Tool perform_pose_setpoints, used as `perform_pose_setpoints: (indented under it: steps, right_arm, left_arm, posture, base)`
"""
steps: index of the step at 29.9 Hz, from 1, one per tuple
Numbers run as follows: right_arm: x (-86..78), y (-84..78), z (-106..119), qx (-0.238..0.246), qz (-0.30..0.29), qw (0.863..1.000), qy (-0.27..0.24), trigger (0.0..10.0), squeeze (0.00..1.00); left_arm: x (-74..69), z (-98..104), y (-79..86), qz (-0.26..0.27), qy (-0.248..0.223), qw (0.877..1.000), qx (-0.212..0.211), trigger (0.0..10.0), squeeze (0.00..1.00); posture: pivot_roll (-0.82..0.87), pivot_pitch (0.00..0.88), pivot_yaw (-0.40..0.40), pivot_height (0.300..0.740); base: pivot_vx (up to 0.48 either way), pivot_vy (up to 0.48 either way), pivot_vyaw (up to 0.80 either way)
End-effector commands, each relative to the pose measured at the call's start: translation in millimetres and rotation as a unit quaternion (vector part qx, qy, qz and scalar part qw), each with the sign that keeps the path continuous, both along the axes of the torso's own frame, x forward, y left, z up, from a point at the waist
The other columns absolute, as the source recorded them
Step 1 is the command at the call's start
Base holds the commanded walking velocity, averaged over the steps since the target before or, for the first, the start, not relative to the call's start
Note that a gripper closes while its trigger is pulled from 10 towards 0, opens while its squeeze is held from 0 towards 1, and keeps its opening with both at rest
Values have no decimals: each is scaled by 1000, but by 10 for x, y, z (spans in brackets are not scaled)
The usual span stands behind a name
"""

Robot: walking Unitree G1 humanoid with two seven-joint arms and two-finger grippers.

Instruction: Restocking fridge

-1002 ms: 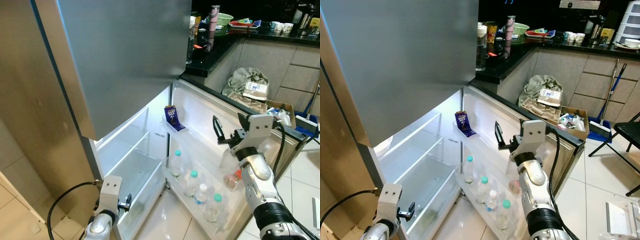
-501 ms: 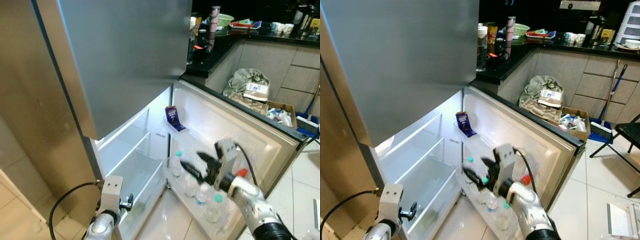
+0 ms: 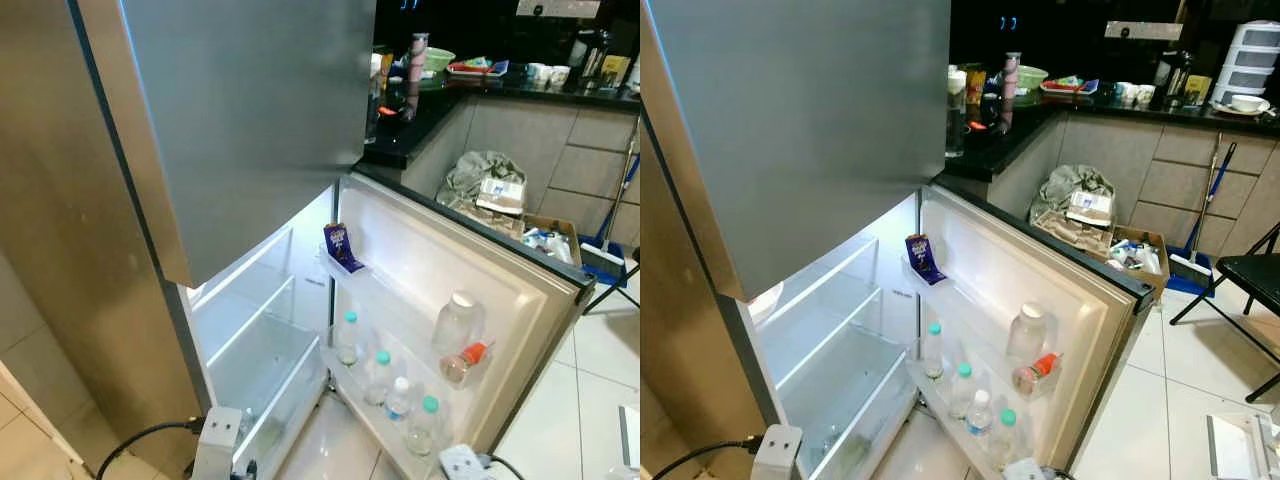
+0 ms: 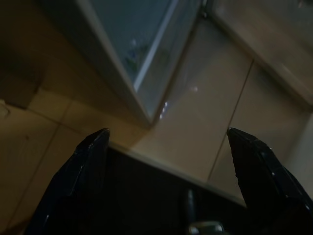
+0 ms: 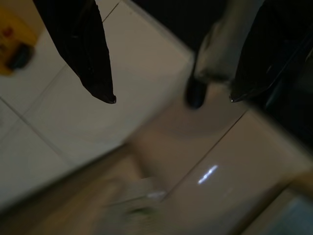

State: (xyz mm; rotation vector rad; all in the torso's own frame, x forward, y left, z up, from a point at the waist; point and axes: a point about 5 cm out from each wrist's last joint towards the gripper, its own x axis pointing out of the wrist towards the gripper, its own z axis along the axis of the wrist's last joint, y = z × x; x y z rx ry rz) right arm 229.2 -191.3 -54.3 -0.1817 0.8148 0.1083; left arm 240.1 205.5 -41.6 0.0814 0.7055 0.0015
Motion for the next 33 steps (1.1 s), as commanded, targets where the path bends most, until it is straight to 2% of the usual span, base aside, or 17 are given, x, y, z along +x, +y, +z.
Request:
perform_pose_setpoints:
  steps: [1,3,6,12,17,21,25,33]
  right_arm:
    - [-25,-95,-8,-19,-31,999,-5,10000,0]
    - [-134,-184,-71,-46,-35,998,21,10000,0]
    - [-172,-201,-93,-52,-44,997,27,10000,0]
    - [-148,-178,-83,-23,-85,996,13,10000,0]
    - [-90,-137,-52,-5,-91,996,-1,10000,0]
    - [-151,-113,-103,-32,-59,997,27,10000,0]
    - [-193,-111,-126,-21,-68,997,30,10000,0]
    - [-203,-130,-127,-17,-72,997,28,10000,0]
  left_arm:
    - [-77,-71,-47,3,18,1000,-6,10000,0]
    - [-61,-69,-83,5,17,1000,-11,10000,0]
    - [-37,-58,-97,5,15,1000,-12,10000,0]
    - [16,-22,-109,6,5,1000,-13,10000,0]
    - [33,-11,-114,6,2,1000,-12,10000,0]
    - [32,-8,-119,6,-2,1000,-10,10000,0]
    - [19,-14,-115,10,-3,1000,-12,10000,0]
    - [17,-17,-128,13,-3,1000,-16,10000,0]
  posture:
    - [-46,14,-23,740]
    - [-44,18,-22,740]
    - [-42,19,-22,740]
    - [-44,21,-17,740]
    - [-46,28,-14,740]
    - [-45,38,-17,740]
    - [-48,44,-20,740]
    - [-55,61,-15,740]
  base:
    - [0,0,0]
    - [0,0,0]
    - [0,0,0]
    - [0,0,0]
    - [0,0,0]
    - [0,0,0]
    - [0,0,0]
    - [0,-291,0]
